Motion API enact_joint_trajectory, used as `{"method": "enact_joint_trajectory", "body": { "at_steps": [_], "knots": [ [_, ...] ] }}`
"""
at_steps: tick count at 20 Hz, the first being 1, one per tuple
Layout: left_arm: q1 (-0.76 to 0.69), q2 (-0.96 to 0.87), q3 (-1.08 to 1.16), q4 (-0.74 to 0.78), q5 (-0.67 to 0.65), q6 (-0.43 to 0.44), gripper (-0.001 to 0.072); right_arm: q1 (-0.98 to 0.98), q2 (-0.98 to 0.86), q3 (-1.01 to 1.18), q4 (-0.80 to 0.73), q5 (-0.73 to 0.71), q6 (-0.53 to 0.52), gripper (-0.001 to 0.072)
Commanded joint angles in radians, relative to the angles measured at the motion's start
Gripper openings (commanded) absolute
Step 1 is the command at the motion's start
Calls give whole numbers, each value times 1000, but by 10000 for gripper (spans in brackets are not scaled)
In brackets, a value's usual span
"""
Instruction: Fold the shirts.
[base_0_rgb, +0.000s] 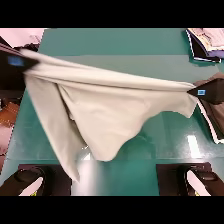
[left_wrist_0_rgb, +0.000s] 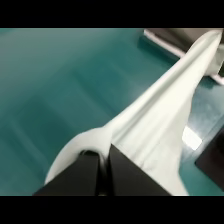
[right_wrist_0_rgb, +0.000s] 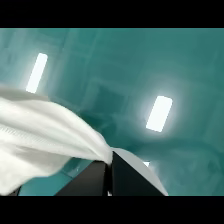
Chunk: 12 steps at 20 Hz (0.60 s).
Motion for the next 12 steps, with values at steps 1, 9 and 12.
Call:
{"method": "enact_joint_trajectory", "body": {
  "at_steps": [1,9,12],
  "knots": [
    [1,-68,-188,12,-27,19,30,-8,-86,-50,-2,-2,13,13],
    [5,-400,-556,-4,341,97,61,-8,-306,-257,-7,-252,-50,13],
    [55,-446,-486,1,297,97,560,-8,-336,-261,-8,-260,-68,13]
  ]
}}
